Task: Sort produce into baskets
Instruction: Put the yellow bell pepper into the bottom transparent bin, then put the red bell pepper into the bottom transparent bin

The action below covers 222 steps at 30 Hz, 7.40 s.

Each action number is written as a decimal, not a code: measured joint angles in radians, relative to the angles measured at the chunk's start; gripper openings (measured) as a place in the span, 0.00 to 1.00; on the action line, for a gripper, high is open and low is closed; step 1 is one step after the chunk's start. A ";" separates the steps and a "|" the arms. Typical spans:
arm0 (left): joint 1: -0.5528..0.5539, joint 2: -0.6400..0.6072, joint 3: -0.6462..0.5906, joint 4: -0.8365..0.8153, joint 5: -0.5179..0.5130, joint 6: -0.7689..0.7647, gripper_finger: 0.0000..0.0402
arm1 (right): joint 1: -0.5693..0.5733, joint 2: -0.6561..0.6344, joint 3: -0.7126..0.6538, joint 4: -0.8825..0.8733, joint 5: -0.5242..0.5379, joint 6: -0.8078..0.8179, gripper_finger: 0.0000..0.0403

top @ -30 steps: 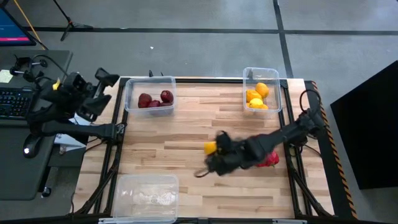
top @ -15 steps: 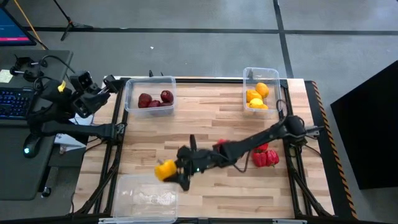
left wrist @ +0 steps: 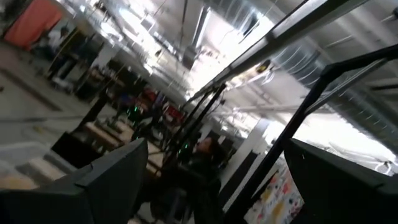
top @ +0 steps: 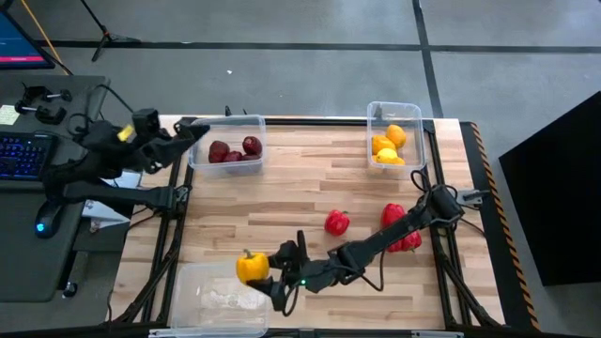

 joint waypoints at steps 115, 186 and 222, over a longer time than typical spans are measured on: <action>-0.001 0.102 0.000 0.040 0.154 0.296 0.91 | -0.123 -0.225 -0.137 -0.300 -0.150 0.246 0.82; -0.162 0.145 0.000 0.171 0.001 0.162 0.91 | -0.031 -0.004 0.594 -1.833 0.306 0.413 0.98; 0.001 0.476 -0.001 0.088 0.150 0.185 0.91 | -0.163 -0.774 -0.666 -1.610 -0.364 1.226 0.98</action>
